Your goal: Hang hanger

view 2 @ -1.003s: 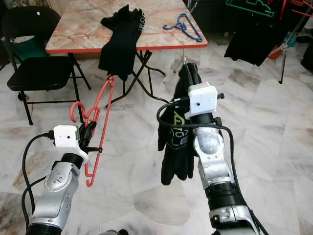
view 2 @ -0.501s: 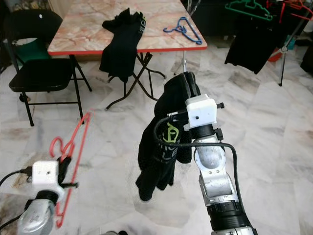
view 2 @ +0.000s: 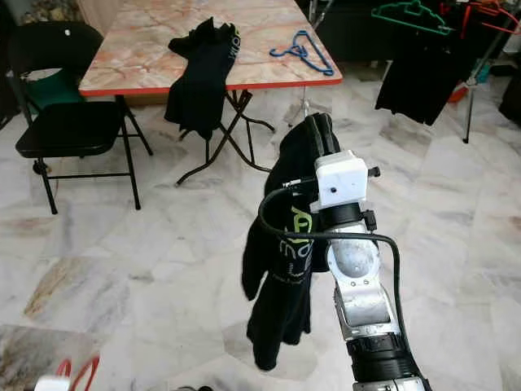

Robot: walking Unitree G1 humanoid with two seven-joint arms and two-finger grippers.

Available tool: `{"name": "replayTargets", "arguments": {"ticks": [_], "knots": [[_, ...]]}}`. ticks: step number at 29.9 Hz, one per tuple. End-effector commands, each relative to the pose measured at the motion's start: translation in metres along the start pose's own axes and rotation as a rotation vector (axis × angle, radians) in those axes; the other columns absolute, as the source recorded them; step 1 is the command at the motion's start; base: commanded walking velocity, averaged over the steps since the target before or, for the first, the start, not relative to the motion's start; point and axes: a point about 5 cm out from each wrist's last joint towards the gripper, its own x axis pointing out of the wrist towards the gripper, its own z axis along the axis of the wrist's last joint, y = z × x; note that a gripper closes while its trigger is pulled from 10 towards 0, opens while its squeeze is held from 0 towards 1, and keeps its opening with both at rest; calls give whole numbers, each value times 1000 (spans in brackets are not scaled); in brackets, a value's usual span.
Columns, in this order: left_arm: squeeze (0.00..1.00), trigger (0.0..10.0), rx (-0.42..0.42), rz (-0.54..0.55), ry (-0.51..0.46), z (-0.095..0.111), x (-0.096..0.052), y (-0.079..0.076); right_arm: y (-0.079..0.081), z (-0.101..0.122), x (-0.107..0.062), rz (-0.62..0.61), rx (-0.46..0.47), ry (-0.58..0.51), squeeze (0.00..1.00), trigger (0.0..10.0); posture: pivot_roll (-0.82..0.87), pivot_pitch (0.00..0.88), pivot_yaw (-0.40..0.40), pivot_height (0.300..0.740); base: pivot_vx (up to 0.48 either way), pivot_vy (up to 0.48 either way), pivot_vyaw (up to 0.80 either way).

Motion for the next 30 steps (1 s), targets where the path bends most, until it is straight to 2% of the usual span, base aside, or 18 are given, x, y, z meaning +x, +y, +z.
{"name": "replayTargets", "arguments": {"ticks": [1, 5, 11, 17, 22, 30], "knots": [[0, 10000, -11, -10, 48, -13, -3, -3, -7, 13, 7, -17, -21, -59, 0, 10000, 91, 68, -1, 740, 0, 0, 0], [0, 10000, -9, -20, 72, -20, -2, -8, -11, 14, 9, -13, -37, -58, 0, 10000, 86, 70, -5, 740, 0, 0, 0], [0, 10000, -21, -37, 74, -19, -1, -12, -17, 16, 10, -26, -58, -60, 0, 10000, 78, 73, -6, 740, 0, 0, 0], [0, 10000, -37, -47, 58, -15, 0, -15, -16, 17, 13, -32, -49, -66, 0, 10000, 77, 70, -9, 740, 256, 0, 0], [0, 10000, -42, -60, 48, -16, 0, -15, -9, 17, 12, -12, -39, -70, 0, 10000, 83, 64, -12, 740, 301, 0, 0], [0, 10000, -18, -72, 51, -17, 0, -14, -9, 16, 8, -10, -45, -64, 0, 10000, 78, 43, -6, 740, 317, 0, 0]]}}
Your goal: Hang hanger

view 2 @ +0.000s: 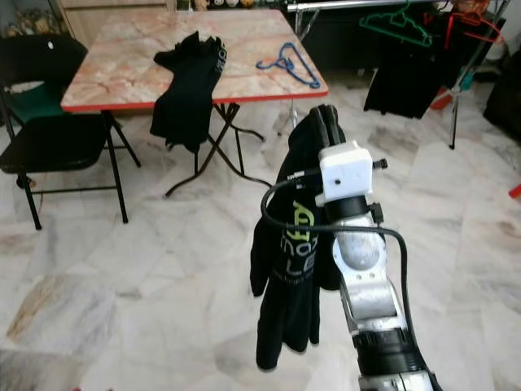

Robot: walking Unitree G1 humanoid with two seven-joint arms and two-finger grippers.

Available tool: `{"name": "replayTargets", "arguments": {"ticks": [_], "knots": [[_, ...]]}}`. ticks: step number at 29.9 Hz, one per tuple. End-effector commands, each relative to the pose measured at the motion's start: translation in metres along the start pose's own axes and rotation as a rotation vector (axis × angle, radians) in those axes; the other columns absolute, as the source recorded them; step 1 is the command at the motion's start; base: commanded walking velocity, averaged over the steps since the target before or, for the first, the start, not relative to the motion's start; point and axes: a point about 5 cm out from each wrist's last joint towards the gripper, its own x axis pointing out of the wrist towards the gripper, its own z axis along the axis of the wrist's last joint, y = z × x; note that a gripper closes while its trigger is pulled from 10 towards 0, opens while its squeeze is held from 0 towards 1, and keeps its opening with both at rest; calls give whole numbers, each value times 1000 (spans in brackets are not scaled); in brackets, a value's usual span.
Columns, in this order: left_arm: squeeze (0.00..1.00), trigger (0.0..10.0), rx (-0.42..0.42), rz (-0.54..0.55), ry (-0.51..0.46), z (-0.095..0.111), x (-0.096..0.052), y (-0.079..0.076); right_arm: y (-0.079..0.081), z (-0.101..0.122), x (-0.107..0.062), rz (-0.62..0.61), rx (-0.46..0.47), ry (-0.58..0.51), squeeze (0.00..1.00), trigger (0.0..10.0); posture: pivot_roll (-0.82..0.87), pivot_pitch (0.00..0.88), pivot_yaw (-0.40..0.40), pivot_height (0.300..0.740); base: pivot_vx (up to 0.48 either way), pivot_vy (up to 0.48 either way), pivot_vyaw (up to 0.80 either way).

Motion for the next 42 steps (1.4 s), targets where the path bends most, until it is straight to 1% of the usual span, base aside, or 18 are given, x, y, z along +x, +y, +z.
{"name": "replayTargets", "arguments": {"ticks": [1, 13, 24, 36, 42], "knots": [[0, 10000, 5, 6, 16, -4, -1, 4, -4, 10, 2, -12, -12, -51, 0, 10000, 78, 43, -6, 740, 322, 0, 0], [0, 10000, -9, 7, 3, -3, -1, 1, -5, 15, 7, -2, -25, -73, 0, 10000, 73, 31, -15, 740, 325, 0, 0], [0, 10000, -28, 13, -6, -2, -1, 0, -4, 18, 12, 14, -26, -82, 0, 10000, 63, 65, -26, 740, 336, 0, 0], [0, 10000, -34, 9, -3, -3, -1, -2, 0, 19, 14, 42, -29, -84, 0, 10000, 65, 70, -31, 740, 342, 0, 0], [0, 10000, -33, 3, -3, -3, -1, -3, 3, 20, 15, 60, -25, -93, 0, 10000, 66, 71, -32, 740, 341, 0, 701]]}}
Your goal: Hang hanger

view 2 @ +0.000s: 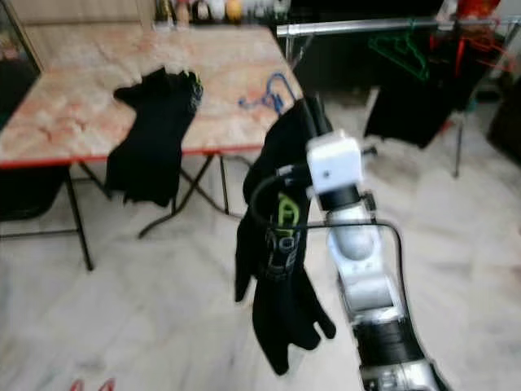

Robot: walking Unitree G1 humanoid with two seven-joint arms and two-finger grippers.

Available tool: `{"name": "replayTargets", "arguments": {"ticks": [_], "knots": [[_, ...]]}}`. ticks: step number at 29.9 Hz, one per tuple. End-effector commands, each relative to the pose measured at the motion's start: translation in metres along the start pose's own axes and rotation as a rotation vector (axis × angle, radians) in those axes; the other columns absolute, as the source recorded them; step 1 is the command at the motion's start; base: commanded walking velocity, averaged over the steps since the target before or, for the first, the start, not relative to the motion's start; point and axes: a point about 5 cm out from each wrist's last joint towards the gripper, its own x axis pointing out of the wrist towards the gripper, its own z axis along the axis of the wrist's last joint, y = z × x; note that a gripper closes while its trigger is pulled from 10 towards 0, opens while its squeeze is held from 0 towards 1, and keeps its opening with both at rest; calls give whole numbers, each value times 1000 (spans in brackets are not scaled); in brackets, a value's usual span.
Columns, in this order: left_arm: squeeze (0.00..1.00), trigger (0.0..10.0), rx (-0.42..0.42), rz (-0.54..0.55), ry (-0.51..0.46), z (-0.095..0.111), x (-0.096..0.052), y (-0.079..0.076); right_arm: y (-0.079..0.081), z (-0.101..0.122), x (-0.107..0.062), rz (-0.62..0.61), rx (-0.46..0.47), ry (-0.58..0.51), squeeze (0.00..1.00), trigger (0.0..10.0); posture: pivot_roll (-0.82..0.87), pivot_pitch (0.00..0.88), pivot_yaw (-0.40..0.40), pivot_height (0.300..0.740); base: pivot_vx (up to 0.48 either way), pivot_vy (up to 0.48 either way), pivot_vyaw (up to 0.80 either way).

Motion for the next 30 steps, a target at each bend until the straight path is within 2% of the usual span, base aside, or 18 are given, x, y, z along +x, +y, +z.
{"name": "replayTargets", "arguments": {"ticks": [1, 5, 11, 19, 22, 23, 25, 29, 30], "knots": [[0, 10000, 4, 30, 38, -13, -5, 12, 6, 16, 9, 20, 9, -78, 0, 10000, 66, 71, -32, 740, 341, 0, 800], [0, 10000, 5, 30, 39, -13, -5, 12, 7, 16, 9, 26, 15, -79, 0, 10000, 66, 71, -32, 740, 341, 0, 728], [0, 10000, 0, 35, 40, -13, -5, 12, 12, 19, 10, 57, 20, -92, 0, 10000, 61, 74, -33, 740, 342, 0, 0], [0, 10000, -2, 33, 39, -12, -5, 12, 9, 26, 16, 39, 32, -120, 0, 10000, 60, 75, -32, 740, 341, 0, 355], [0, 10000, -4, 34, 38, -12, -5, 12, 3, 49, 35, 27, 24, -205, 0, 10000, 50, 77, -28, 740, 342, 0, 0], [0, 10000, -4, 34, 38, -12, -5, 12, 3, 49, 35, 27, 24, -205, 0, 10000, 50, 77, -28, 740, 341, 0, 0], [0, 10000, -6, 34, 39, -11, -4, 12, -7, 67, 53, -6, 43, -280, 0, 10000, 24, 72, -21, 740, 341, 0, 0], [0, 10000, 0, 24, 41, -10, -3, 11, -16, 76, 76, -37, 16, -326, 0, 10000, 9, 69, -14, 740, 342, 0, 0], [0, 10000, 0, 24, 41, -10, -3, 11, -16, 76, 76, -37, 16, -326, 0, 10000, 9, 69, -14, 740, 337, 0, 0]]}}
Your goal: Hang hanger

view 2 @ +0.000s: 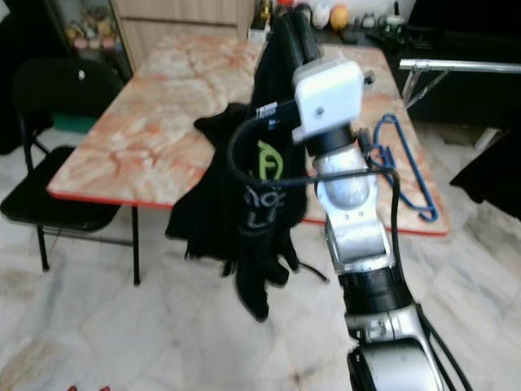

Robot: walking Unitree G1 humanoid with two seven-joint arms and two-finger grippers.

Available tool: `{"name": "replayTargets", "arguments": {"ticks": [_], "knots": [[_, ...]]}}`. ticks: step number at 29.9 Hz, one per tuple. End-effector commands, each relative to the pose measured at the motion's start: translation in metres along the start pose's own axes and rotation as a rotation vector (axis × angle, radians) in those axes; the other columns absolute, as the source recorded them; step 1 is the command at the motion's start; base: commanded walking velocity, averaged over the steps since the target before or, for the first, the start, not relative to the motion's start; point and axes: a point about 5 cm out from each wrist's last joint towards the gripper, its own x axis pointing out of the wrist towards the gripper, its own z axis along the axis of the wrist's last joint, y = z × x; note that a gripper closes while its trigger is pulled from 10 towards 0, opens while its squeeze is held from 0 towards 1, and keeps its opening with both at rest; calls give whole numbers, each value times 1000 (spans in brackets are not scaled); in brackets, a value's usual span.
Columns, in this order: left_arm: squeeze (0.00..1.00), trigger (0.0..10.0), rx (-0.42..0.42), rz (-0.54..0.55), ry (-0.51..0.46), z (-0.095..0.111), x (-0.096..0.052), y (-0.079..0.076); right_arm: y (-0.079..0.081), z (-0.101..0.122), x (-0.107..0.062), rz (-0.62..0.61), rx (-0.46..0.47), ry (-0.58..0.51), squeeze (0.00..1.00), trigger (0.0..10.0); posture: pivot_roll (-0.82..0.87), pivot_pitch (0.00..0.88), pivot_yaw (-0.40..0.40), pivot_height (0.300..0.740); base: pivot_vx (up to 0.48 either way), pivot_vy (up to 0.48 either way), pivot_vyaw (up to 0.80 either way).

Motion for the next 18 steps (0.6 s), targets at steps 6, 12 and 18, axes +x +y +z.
{"name": "replayTargets", "arguments": {"ticks": [6, 12, 18], "knots": [[0, 10000, 4, 9, 23, -5, -1, 6, -13, 22, 41, -60, -30, -115, 0, 10000, -1, 63, -10, 740, 338, 0, 0], [0, 10000, 3, 9, 22, -3, -1, 5, -32, 27, 68, -90, -83, -119, 0, 10000, -1, 51, -15, 740, 336, 0, 0], [0, 10000, 1, 10, 22, -3, 0, 6, -37, 31, 75, -107, -64, -138, 0, 10000, -2, 54, -16, 740, 335, 0, 0]]}}
